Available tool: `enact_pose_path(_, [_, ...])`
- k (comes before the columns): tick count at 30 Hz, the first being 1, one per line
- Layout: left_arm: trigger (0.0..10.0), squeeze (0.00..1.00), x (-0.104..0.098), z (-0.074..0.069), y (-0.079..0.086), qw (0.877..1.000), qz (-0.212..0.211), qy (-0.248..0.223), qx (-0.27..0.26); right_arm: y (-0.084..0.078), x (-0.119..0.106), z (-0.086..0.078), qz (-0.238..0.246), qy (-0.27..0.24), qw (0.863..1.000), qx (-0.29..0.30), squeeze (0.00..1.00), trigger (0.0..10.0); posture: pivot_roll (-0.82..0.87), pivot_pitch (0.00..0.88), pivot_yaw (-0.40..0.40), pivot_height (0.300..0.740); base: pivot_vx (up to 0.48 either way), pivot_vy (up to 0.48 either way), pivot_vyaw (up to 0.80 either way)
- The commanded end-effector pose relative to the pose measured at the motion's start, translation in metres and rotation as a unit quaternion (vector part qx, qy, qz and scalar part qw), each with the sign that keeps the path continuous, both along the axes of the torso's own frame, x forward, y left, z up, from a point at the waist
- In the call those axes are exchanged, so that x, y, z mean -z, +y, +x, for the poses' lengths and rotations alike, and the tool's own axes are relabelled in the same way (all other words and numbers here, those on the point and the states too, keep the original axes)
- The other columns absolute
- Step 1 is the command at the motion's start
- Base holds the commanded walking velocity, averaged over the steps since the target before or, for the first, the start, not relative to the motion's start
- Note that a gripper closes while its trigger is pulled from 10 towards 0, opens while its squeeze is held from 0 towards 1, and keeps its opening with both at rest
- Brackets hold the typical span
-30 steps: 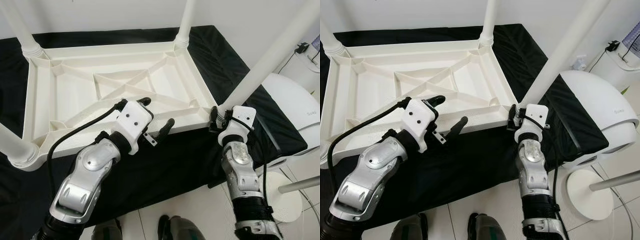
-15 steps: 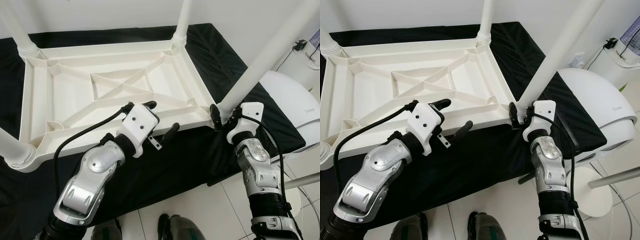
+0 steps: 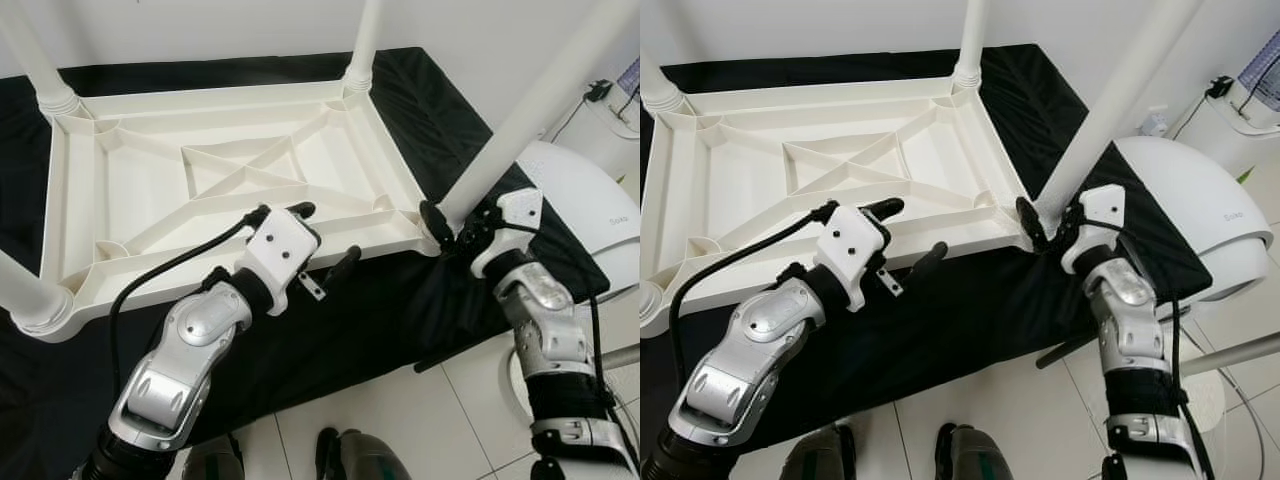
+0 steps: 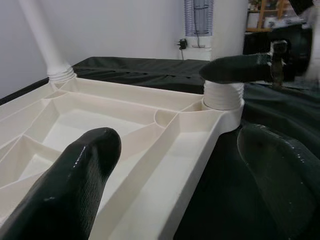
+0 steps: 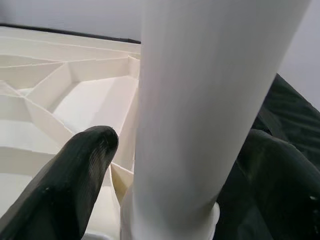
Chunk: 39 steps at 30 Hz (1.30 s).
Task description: Building children table
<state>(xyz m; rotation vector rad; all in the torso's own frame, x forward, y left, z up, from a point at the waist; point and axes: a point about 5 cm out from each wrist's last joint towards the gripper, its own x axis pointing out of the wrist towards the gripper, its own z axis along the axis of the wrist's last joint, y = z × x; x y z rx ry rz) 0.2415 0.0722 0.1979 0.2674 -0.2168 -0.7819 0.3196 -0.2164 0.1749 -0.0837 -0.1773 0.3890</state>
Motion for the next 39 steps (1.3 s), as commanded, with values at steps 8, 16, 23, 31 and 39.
enact_pose_path(8, [10.0,0.00,0.017,-0.011,-0.012,0.996,0.050,0.026,0.074,-0.006,0.007,0.001,-0.016,0.019,0.999,-0.049,0.00,10.0,0.01,0.134,-0.065,0.740,0.000,0.000,0.00])
enact_pose_path(16, [10.0,0.00,0.017,-0.011,-0.011,0.995,0.056,0.025,0.080,-0.002,0.015,0.002,-0.027,0.036,0.995,-0.094,0.00,10.0,0.01,0.129,-0.061,0.740,0.000,0.000,0.00])
enact_pose_path(23, [10.0,0.00,0.016,-0.010,-0.010,0.995,0.056,0.022,0.077,-0.004,0.014,0.007,-0.039,0.033,0.994,-0.092,0.00,10.0,0.01,0.122,-0.063,0.740,0.000,0.000,0.00])
enact_pose_path(31, [10.0,0.00,0.015,-0.011,-0.012,0.996,0.053,0.020,0.075,-0.011,0.009,0.017,-0.063,0.018,0.994,-0.086,0.00,10.0,0.02,0.116,-0.067,0.740,0.000,0.000,0.00])
enact_pose_path(39, [10.0,0.00,0.014,-0.011,-0.012,0.996,0.051,0.019,0.073,-0.011,0.011,0.022,-0.071,0.018,0.993,-0.092,0.00,9.7,0.02,0.117,-0.066,0.740,0.000,0.000,0.00])
